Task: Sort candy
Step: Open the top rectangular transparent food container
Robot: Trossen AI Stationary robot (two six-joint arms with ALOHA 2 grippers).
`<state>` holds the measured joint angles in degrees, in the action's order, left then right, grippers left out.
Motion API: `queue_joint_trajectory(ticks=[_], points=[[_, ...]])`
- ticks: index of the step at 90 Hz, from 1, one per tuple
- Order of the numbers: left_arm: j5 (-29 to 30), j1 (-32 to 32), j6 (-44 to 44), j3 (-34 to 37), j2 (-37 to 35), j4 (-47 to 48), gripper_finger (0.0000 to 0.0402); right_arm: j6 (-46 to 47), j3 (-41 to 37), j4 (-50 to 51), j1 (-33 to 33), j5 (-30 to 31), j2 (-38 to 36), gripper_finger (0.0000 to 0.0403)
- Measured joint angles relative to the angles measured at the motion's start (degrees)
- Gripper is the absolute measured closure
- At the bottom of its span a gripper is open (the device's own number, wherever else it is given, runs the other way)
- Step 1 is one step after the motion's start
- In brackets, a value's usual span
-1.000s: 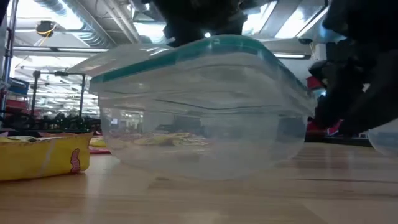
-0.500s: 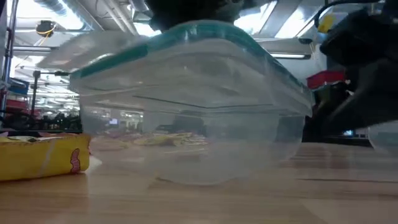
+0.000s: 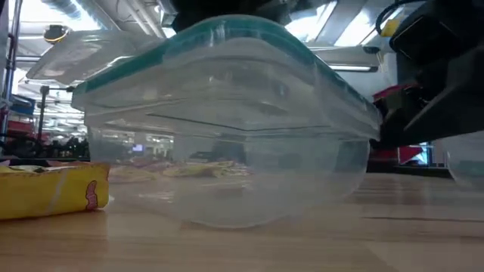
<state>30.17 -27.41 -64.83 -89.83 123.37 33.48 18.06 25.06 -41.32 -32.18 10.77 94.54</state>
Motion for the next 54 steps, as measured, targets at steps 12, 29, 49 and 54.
queue_joint_trajectory(ticks=[12, 29, 49, 54], points=[[0.24, -0.56, -1.13, -0.10, 0.46, -0.67, 0.0402, -0.42, 0.07, -2.17, 0.00, -8.99, 0.00, 0.0256], [0.68, -0.77, -1.27, -0.12, 0.64, -1.25, 0.0402, -0.31, 0.60, -6.90, -1.03, -22.53, -0.58, 0.0256], [0.68, -0.77, -1.38, -0.12, 0.64, -1.33, 0.0402, -12.52, 5.74, 2.28, -6.74, -16.73, -4.26, 0.0256], [0.73, -0.77, -1.36, -0.12, 0.64, -1.38, 0.0402, -20.68, 7.96, 6.80, -8.89, -10.46, -4.39, 0.0256]])
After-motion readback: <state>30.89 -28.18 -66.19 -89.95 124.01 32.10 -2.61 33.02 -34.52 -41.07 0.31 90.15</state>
